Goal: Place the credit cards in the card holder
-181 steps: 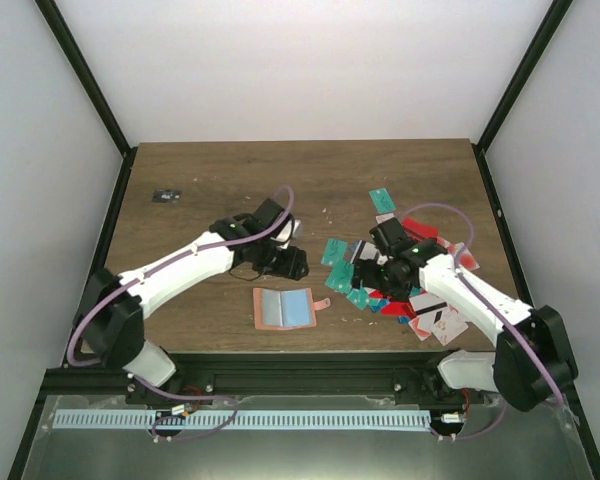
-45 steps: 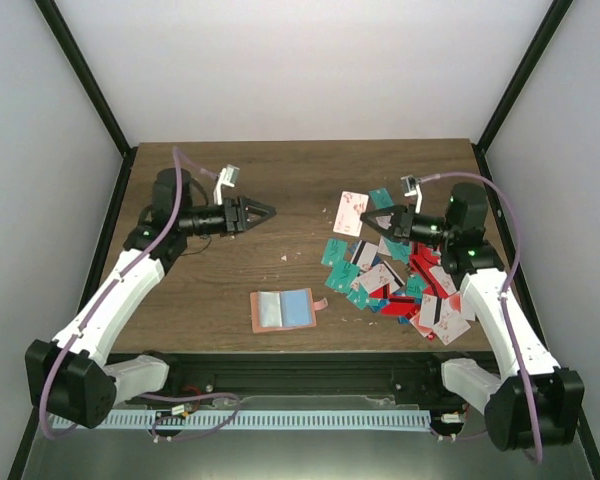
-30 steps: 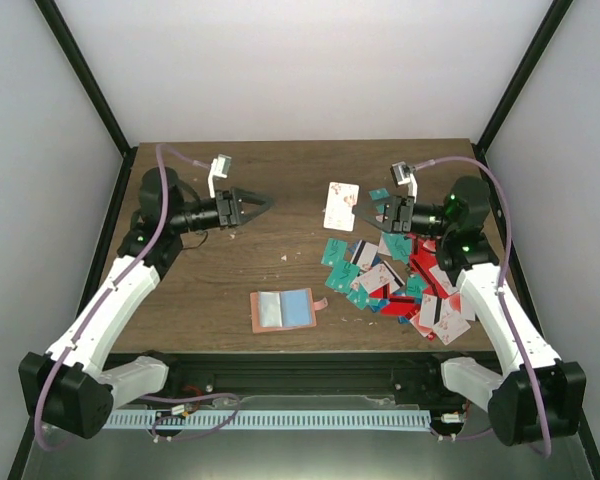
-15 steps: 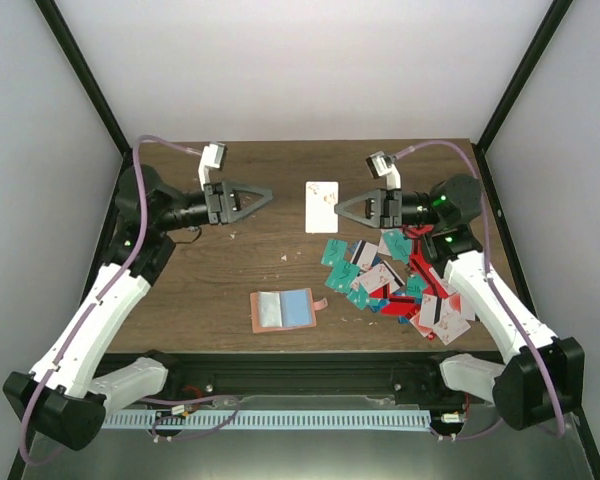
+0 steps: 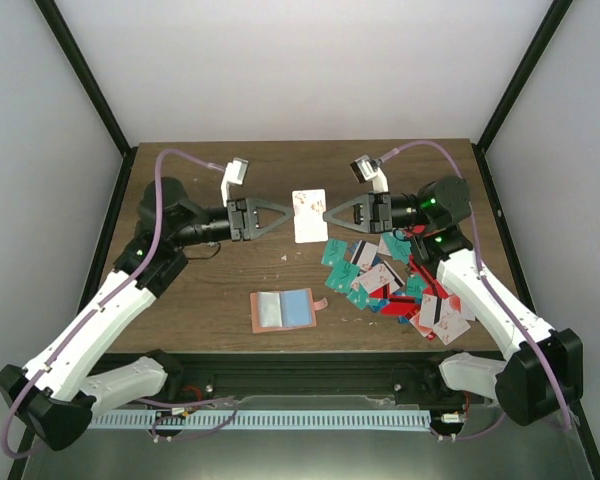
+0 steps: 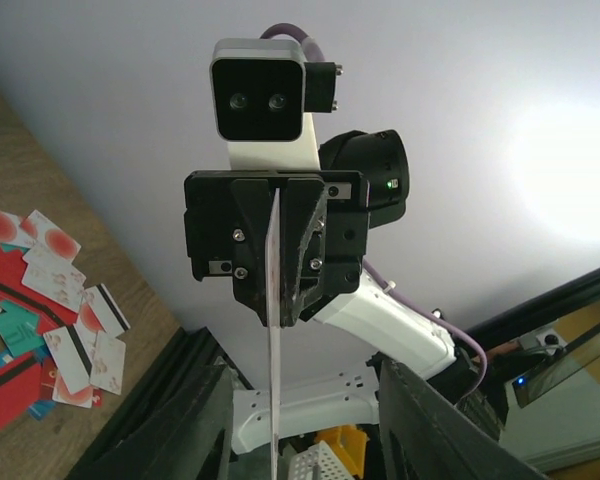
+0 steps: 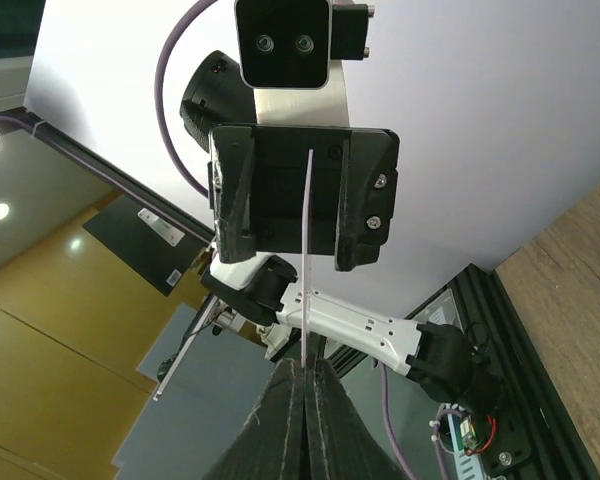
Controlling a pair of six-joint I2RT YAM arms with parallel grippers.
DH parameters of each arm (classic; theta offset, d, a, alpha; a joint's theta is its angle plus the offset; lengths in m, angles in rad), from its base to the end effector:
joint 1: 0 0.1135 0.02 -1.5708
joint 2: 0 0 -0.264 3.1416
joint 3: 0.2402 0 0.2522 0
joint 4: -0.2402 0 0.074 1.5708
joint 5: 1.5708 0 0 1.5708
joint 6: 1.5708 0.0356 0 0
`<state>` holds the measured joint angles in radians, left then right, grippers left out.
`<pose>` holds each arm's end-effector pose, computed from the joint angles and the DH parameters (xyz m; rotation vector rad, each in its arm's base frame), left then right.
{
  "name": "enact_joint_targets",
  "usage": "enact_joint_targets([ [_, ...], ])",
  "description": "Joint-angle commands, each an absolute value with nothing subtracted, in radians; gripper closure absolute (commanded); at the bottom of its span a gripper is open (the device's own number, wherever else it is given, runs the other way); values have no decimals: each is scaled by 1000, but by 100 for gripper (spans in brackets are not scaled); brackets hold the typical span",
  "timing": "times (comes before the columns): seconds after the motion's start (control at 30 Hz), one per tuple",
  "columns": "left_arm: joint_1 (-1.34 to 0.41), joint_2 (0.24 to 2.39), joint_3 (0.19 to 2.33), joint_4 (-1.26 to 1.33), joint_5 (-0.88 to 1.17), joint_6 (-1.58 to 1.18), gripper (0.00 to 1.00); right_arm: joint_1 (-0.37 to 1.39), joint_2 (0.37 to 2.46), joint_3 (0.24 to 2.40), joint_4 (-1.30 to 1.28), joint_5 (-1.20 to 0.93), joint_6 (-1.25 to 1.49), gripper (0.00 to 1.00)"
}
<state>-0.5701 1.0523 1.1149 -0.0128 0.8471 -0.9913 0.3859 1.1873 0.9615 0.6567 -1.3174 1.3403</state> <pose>0.1770 -0.1452 0.4229 0.4308 1.8239 -1.7952 0.2175 0.1256 0.3966 -0.7390 1.7381 2.0342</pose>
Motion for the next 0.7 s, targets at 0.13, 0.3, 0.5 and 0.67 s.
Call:
enact_joint_targets([
  [0.13,-619,1051,1104,-14,776,-967,69,405,1179,997,686,-1338,1353,99],
  [0.3,-632,1062,1112,-32,743,-942,92,407,1190,1006,672,-1353,1340,99],
  [0.5,-631,1076,1121,-80,710,-915,96,407,1206,1039,486,-1362,1206,90],
  [0.67,-619,1056,1116,-247,650,-818,96,404,1202,1114,-15,-1261,860,38],
])
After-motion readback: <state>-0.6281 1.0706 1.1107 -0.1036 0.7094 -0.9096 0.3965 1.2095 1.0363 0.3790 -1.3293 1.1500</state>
